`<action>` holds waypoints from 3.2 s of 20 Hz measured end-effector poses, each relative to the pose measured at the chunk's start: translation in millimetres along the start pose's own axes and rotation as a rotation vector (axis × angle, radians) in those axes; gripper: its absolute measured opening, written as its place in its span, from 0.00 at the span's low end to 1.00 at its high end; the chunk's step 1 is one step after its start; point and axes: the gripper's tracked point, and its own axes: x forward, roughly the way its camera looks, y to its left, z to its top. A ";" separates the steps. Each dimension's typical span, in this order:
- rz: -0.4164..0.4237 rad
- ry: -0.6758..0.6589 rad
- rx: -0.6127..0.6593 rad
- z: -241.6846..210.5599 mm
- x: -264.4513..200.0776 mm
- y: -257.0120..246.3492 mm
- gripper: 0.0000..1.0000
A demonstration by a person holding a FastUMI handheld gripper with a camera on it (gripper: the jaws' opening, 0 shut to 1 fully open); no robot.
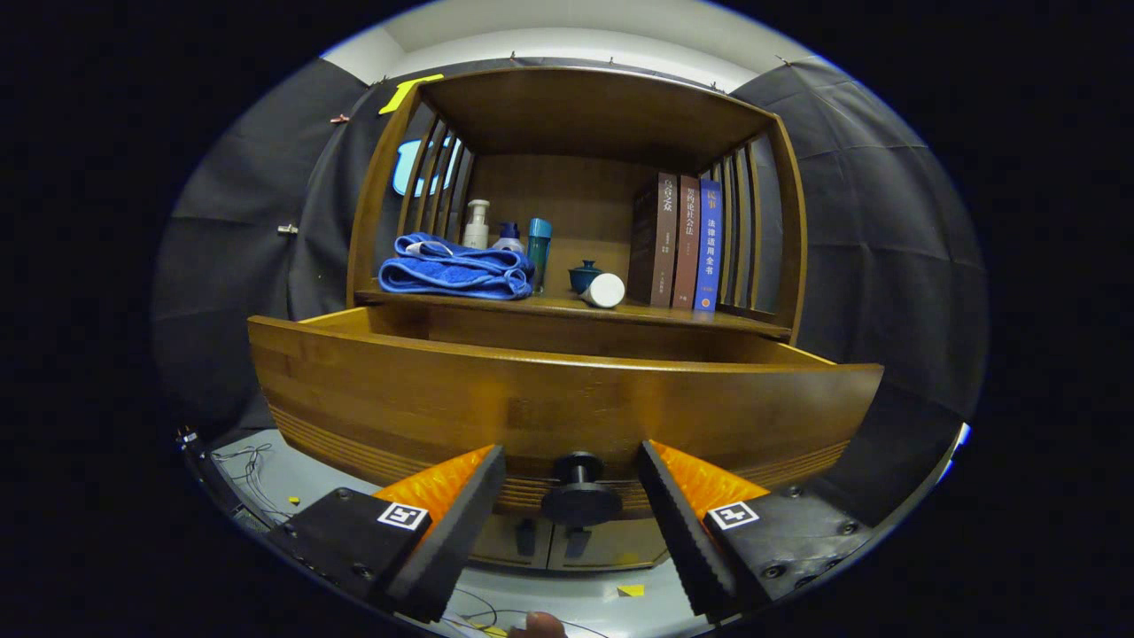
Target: Pull open the drawer, take out the items inside it, and place them on the countertop above the cabinet.
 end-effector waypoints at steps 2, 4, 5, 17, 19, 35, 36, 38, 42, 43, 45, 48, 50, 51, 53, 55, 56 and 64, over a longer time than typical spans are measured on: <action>0.000 0.015 0.000 1.6 16.5 1.3 0.99; -0.001 0.021 -0.010 4.7 30.7 1.5 0.99; 0.000 0.020 -0.009 5.6 38.2 2.0 0.99; 0.005 0.017 0.015 13.3 105.4 3.8 0.99; 0.005 0.018 0.013 13.9 113.8 4.2 0.99; 0.015 -0.101 -0.033 75.6 44.5 -6.7 0.98; 0.011 -0.125 -0.054 91.0 30.5 -9.4 0.99; -0.017 -0.181 -0.095 124.2 -1.4 -22.2 0.98; -0.051 -0.228 -0.069 162.3 -64.4 -37.3 0.98; -0.052 -0.230 -0.057 166.9 -76.8 -39.8 0.98; -0.065 -0.238 -0.059 175.9 -101.1 -45.4 0.98; -0.064 -0.262 -0.060 193.0 -131.2 -45.1 0.98; -0.064 -0.288 -0.053 200.2 -145.2 -44.4 0.98; -0.079 -0.292 -0.041 201.6 -152.0 -51.6 0.98; -0.069 -0.293 0.005 200.0 -164.5 -50.8 0.98; -0.065 -0.287 0.020 196.7 -174.1 -58.0 0.98; -0.055 -0.285 0.021 195.9 -176.8 -58.1 0.98; -0.064 -0.297 -0.019 199.6 -182.7 -63.3 0.98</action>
